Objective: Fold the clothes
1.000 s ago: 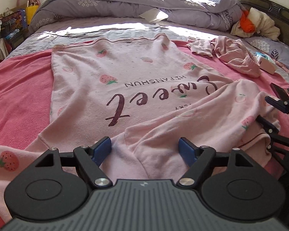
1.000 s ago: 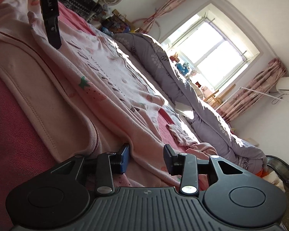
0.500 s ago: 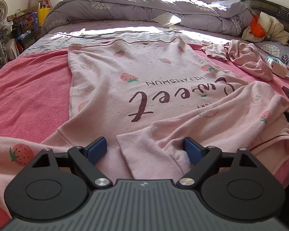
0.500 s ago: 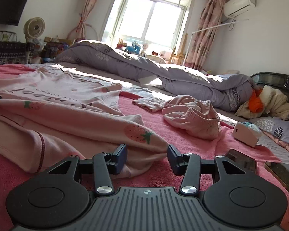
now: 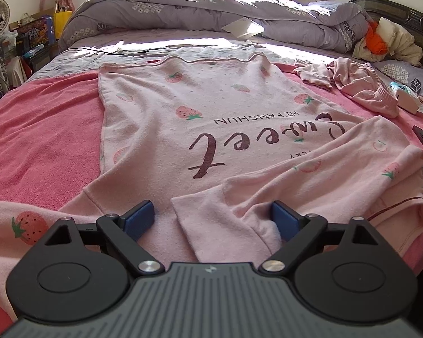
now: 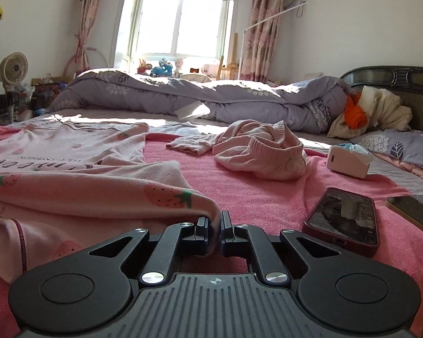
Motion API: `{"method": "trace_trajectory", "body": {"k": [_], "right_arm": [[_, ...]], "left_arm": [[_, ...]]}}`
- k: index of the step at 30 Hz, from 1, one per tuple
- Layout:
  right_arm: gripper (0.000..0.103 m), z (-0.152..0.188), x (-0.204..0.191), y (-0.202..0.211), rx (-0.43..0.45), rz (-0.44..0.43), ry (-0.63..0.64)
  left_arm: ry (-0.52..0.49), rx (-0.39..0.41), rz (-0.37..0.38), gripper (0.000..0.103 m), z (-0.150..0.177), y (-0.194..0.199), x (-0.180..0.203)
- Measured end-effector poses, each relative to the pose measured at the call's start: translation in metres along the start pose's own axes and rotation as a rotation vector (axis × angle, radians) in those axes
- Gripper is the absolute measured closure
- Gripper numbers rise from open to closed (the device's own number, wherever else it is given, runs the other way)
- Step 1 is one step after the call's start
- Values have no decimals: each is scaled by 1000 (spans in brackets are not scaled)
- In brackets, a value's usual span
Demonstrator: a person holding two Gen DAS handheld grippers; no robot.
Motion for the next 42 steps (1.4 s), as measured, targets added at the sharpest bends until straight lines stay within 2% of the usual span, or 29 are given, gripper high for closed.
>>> {"method": "trace_trajectory", "body": {"k": [5, 10, 13, 14, 16, 18, 19, 22, 26, 28, 29, 31, 33, 35, 40, 42], "right_arm": [[94, 1, 6, 7, -9, -13, -56], [94, 4, 1, 7, -8, 1, 6], [94, 5, 2, 11, -16, -5, 41], [93, 5, 1, 13, -20, -9, 66], [91, 6, 1, 19, -15, -15, 135], [84, 8, 1, 24, -12, -18, 188], [82, 9, 3, 27, -11, -18, 206], [73, 9, 12, 37, 0, -17, 244], [66, -9, 19, 46, 90, -51, 184], [62, -25, 10, 43, 164, -89, 174], [57, -31, 1, 40, 189, -96, 185], [52, -41, -25, 31, 230, -120, 228], [47, -43, -40, 24, 225, -143, 259], [46, -39, -36, 28, 204, -157, 271], [42, -27, -26, 35, 150, -194, 301], [39, -23, -22, 39, 129, -209, 312]], "left_arm": [[-2, -6, -2, 11, -2, 0, 0], [9, -14, -26, 10, -8, 5, -4], [29, 15, -70, 7, -14, 15, -15], [33, 28, -111, 7, -15, 18, -19], [24, 56, -240, 9, -17, 22, -26], [25, 74, -320, 10, -18, 26, -34], [38, 78, -318, 10, -18, 29, -38], [71, 88, -242, 10, -17, 37, -39], [64, 95, -113, 10, -15, 43, -19], [53, 86, -9, 10, -15, 42, 1], [39, 80, 37, 10, -14, 40, 12], [-5, 59, 85, 10, -9, 31, 34], [-47, 27, 82, 9, -3, 19, 47], [-56, 9, 53, 9, 1, 10, 48], [20, 26, 31, 9, 6, 8, 19], [37, 26, -5, 8, 7, 8, 12]]}}
Point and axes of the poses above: each gripper's, at about its wrist camera, not at the fingertips, and y roughly against the way its jaws point, x to its right, z to its underside, the point moved 1 cm from there along -y, roughly the way its jaws point, and after that the axes turned 11 degrees about y, right-handed, at the moved point
